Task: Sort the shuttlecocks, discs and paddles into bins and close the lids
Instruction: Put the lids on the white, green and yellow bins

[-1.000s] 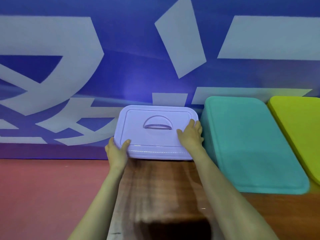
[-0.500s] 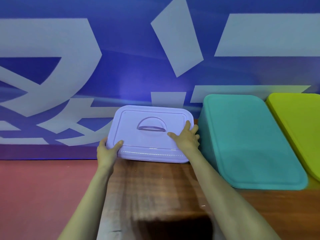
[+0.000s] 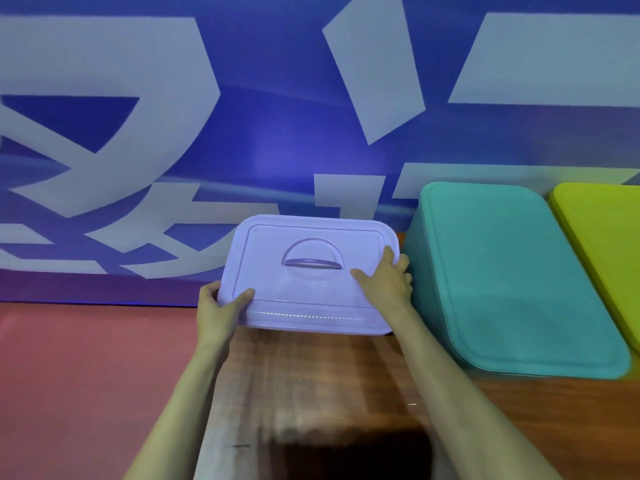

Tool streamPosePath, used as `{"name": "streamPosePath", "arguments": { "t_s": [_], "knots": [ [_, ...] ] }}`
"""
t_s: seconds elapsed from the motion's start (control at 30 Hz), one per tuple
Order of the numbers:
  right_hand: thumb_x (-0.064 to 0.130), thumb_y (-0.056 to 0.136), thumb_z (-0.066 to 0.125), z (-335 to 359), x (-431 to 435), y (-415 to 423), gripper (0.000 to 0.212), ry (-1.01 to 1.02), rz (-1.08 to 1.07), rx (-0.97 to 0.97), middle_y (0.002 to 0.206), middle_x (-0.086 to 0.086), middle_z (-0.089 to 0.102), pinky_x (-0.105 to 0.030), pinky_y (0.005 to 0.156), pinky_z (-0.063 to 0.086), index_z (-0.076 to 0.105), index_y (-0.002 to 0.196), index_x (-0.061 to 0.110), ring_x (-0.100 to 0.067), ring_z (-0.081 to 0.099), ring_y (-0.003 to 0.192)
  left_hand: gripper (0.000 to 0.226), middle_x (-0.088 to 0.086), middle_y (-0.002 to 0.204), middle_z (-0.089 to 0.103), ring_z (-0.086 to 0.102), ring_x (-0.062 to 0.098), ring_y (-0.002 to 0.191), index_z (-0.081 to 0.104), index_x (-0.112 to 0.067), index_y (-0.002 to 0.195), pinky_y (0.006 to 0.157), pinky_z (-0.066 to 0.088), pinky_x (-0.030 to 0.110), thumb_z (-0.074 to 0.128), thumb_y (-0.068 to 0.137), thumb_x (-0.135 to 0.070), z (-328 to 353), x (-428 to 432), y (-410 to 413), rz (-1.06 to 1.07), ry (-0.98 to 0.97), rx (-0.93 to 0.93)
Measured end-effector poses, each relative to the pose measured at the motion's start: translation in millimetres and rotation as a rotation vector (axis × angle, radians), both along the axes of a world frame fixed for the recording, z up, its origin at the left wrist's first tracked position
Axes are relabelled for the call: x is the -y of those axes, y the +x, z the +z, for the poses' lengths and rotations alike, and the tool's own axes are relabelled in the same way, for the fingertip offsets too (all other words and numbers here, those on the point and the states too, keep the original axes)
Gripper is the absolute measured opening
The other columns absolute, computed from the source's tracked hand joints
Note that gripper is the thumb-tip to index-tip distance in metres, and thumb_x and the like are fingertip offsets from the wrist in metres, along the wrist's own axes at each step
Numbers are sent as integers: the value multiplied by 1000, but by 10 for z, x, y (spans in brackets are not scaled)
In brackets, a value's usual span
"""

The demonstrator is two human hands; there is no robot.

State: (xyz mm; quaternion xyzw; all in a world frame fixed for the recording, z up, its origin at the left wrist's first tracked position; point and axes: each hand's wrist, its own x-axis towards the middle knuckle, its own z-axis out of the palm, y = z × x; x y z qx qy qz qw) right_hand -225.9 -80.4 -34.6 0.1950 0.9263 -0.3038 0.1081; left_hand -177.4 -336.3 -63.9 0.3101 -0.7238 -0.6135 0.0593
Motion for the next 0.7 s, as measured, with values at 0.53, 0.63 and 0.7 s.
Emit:
{"name": "streamPosePath", "arguments": {
  "t_s": [0.53, 0.63, 0.7],
  "knots": [
    [45, 96, 43, -127, 6, -90, 73, 32, 47, -30, 157, -13, -2, -43, 115, 10, 7, 150, 14, -36, 8, 142, 57, 1, 114, 53, 56, 21, 101, 46, -11, 118, 75, 45, 28, 80, 73, -19, 43, 62, -158, -86, 2, 9],
    [46, 97, 39, -153, 33, -70, 71, 55, 57, -7, 157, -13, -6, -42, 116, 3, 4, 151, 15, -33, -1, 144, 57, 0, 117, 56, 58, 20, 96, 47, -14, 124, 64, 43, 25, 75, 74, -10, 94, 148, -339, -204, 32, 123],
    [43, 98, 40, -133, 52, -89, 69, 127, 81, -46, 157, -13, -5, -44, 116, -1, 7, 150, 14, -30, -9, 144, 58, 4, 121, 57, 58, 21, 95, 47, -13, 125, 63, 43, 28, 73, 74, -17, 117, 164, -485, -261, -8, 218]
  ]
}}
